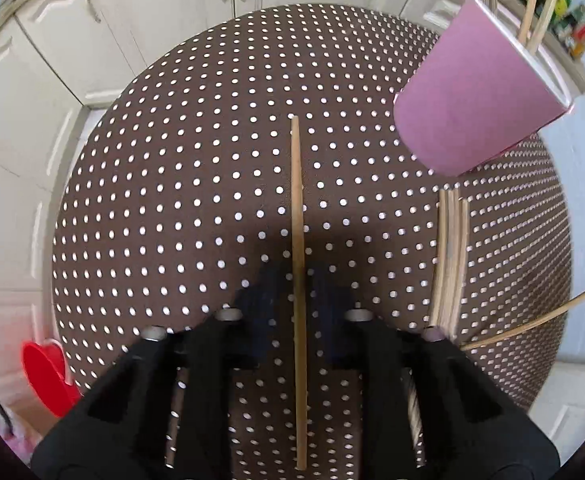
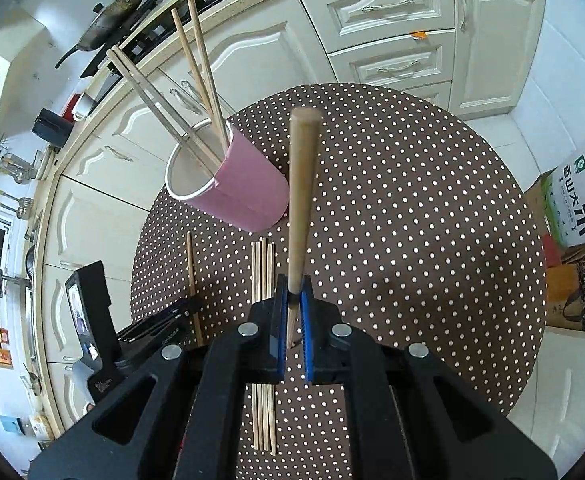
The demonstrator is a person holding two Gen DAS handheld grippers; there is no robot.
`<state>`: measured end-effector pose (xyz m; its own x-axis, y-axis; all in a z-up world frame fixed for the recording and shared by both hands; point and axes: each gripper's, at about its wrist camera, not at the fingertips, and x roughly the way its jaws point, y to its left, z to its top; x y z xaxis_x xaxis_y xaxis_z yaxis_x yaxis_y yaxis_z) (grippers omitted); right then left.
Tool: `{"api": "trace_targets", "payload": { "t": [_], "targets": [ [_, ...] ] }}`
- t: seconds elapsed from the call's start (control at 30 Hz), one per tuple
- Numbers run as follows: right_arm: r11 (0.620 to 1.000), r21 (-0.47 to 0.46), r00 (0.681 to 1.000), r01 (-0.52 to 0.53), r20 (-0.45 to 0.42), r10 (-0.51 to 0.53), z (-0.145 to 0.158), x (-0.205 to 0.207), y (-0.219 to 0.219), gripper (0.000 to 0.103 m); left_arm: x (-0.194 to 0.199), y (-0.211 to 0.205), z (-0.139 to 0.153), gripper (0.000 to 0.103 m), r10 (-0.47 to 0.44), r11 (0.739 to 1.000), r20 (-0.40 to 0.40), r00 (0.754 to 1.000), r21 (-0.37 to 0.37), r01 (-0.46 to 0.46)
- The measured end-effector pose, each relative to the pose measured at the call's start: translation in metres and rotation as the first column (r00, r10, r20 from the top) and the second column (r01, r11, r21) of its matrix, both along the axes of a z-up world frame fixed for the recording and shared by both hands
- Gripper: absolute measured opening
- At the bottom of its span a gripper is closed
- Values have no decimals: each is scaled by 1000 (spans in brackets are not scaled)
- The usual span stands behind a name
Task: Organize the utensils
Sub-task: 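Lift the left tool's chopstick up over the pink cup while the right tool carries its own, then lower the left tool's chopstick into the pink cup while the right tool lowers its own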
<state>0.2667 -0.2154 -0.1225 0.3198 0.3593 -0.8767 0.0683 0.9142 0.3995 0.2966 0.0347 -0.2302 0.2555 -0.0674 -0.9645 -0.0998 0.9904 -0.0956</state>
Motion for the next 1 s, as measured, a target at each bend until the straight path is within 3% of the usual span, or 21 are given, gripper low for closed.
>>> {"api": "trace_targets", "payload": {
  "t": [0.03,0.23,0.53,1.0],
  "targets": [
    [1000,-3,1000,-4,0,4,0,1,2,5,0,0,1,6,-1,1000,11,1000,1,1],
    [1000,4,1000,1,6,-1,-1,6,3,5,-3,5,11,6,11,1000,35,999,-23,-10],
    [1000,8,999,1,46,-2,8,-1,6,5,-15,13,65,6,29,998,162,986,-58,-20],
    [1000,4,976,9,216,-10,53,-13,4,5,-38,-1,156,6,40,997,396,917,-69,-14]
  ]
}}
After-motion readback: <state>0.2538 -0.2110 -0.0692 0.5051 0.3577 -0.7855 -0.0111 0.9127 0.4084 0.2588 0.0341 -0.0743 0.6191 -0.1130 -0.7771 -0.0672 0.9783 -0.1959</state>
